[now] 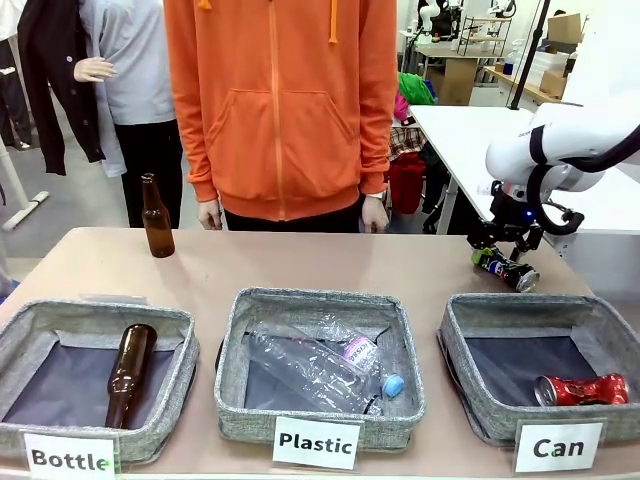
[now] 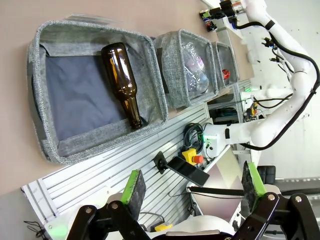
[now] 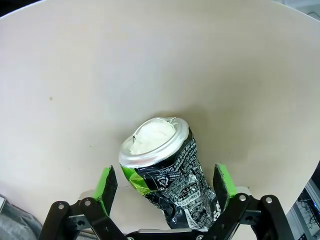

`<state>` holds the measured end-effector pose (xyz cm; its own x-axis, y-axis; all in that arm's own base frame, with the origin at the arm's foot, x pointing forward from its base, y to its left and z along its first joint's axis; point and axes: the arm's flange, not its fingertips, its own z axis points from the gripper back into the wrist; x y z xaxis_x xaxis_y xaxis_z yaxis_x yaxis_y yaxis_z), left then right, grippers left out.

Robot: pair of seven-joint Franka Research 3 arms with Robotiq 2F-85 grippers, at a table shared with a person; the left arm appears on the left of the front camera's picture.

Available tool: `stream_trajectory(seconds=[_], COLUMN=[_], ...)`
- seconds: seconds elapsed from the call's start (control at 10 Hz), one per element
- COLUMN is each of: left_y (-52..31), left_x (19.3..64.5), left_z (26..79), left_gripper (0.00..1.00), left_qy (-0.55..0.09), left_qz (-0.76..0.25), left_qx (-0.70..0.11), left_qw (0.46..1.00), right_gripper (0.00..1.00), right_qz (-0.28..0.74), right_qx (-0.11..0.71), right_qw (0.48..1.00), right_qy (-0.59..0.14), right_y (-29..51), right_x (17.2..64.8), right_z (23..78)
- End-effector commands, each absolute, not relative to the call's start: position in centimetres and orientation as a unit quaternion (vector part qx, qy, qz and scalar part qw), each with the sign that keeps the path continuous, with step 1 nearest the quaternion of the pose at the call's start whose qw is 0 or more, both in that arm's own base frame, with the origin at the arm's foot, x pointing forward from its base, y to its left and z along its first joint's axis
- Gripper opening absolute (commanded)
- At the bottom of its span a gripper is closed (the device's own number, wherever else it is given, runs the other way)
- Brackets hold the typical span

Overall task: Sort the can waste into the basket.
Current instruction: Pick up the can waste from the table and place it in the right Fabric basket.

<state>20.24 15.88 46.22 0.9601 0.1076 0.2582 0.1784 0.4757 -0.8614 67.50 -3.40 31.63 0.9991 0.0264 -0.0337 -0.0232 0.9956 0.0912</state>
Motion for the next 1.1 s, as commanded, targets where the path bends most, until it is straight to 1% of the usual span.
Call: stream_trajectory(seconds=[0.0,0.1,0.2,0.3,0.4,0.5,1.0], left_y=[15.89,15.89,15.89,15.89,15.89,15.89,15.89], left_x=[20.12,20.12,20.12,20.12,20.12,20.12,20.12], left_z=[46.47,46.47,46.47,46.47,46.47,46.47,46.47], left_gripper=[1.0,1.0,1.0,1.0,1.0,1.0,1.0], left_qy=[-0.139,-0.139,-0.139,-0.139,-0.139,-0.139,-0.139], left_qz=[-0.016,-0.016,-0.016,-0.016,-0.016,-0.016,-0.016], left_qx=[-0.518,-0.518,-0.518,-0.518,-0.518,-0.518,-0.518], left_qw=[0.844,0.844,0.844,0.844,0.844,0.844,0.844], right_gripper=[1.0,0.4,0.4,0.0,0.35,0.0,0.0], right_qz=[0.011,0.011,0.011,0.012,0.012,0.013,0.004], right_qx=[0.027,0.028,0.028,0.026,0.023,0.023,0.025], right_qw=[0.999,0.999,0.999,0.999,0.999,0.999,0.998], right_qy=[0.03,0.038,0.04,0.044,0.044,0.047,0.054], right_y=[-3.14,-3.21,-3.16,-3.02,-2.94,-2.95,-3.03], right_x=[68.55,68.67,68.75,68.81,68.82,68.87,68.95], right_z=[31.97,31.9,31.83,31.8,31.78,31.75,32.13])
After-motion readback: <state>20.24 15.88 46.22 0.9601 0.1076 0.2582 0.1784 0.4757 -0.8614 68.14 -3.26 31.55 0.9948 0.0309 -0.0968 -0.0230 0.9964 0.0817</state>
